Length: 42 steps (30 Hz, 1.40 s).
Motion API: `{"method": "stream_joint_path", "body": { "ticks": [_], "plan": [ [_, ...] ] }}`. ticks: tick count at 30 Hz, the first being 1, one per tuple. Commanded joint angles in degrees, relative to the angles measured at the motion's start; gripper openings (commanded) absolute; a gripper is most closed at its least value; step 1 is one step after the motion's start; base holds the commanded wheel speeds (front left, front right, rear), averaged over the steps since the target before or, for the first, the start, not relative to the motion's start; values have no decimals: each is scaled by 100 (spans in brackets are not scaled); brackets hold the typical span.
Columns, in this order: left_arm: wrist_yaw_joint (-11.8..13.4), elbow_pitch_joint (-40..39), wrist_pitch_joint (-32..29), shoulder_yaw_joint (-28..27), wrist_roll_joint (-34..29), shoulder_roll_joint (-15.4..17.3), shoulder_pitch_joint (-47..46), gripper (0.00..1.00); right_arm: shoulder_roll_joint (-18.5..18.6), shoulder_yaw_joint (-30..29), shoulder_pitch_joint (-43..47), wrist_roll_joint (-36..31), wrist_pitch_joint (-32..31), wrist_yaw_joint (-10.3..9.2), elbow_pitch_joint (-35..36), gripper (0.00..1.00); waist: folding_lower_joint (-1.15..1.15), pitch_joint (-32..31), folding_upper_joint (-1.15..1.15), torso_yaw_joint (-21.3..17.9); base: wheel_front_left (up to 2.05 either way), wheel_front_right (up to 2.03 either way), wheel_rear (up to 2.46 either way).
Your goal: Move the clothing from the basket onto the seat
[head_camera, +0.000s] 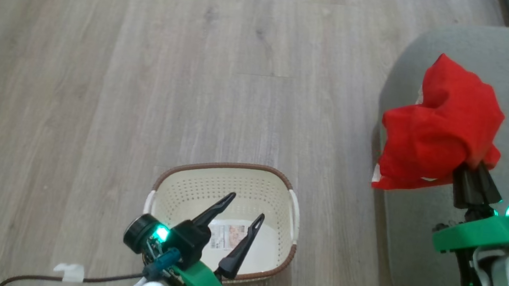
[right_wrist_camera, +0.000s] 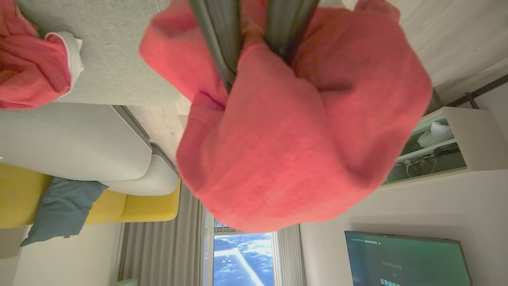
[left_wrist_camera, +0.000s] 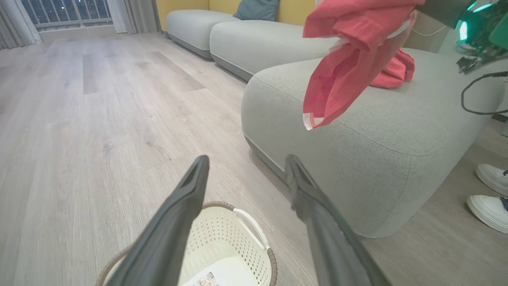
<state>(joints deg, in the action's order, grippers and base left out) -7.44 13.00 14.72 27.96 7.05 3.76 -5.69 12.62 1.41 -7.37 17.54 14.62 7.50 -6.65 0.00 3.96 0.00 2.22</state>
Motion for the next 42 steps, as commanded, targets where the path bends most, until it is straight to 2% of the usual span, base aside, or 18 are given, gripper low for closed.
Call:
{"method": "stream_joint_path", "body": {
  "ticks": [1, 13, 25, 32, 42],
  "plan": [
    [-4, -182, 28, -157, -1, -21, -210, 100, 30, 42, -148, -45, 38, -1, 216, 0, 0, 44, 0, -109, 0, 0, 0],
    [-4, -214, 28, 53, -47, 28, -450, 100, 14, -228, -281, -76, 38, -1, 306, 0, 0, 395, 0, -1249, 0, 0, 0],
    [-4, -310, 28, 484, -77, 211, -784, 100, -213, -530, -235, -91, 38, -1, 361, 0, 0, 730, 0, -2324, 0, 0, 0],
    [-4, -538, 28, 754, 36, 309, -887, 100, -299, -598, -195, -113, 38, -1, 360, 0, 0, 814, 0, -2602, 0, 0, 0],
    [-4, -580, 28, 784, 66, 337, -985, 100, -234, -726, -336, -154, 38, -1, 434, 0, 0, 918, 0, -2576, 0, 0, 0]
  ]
}}
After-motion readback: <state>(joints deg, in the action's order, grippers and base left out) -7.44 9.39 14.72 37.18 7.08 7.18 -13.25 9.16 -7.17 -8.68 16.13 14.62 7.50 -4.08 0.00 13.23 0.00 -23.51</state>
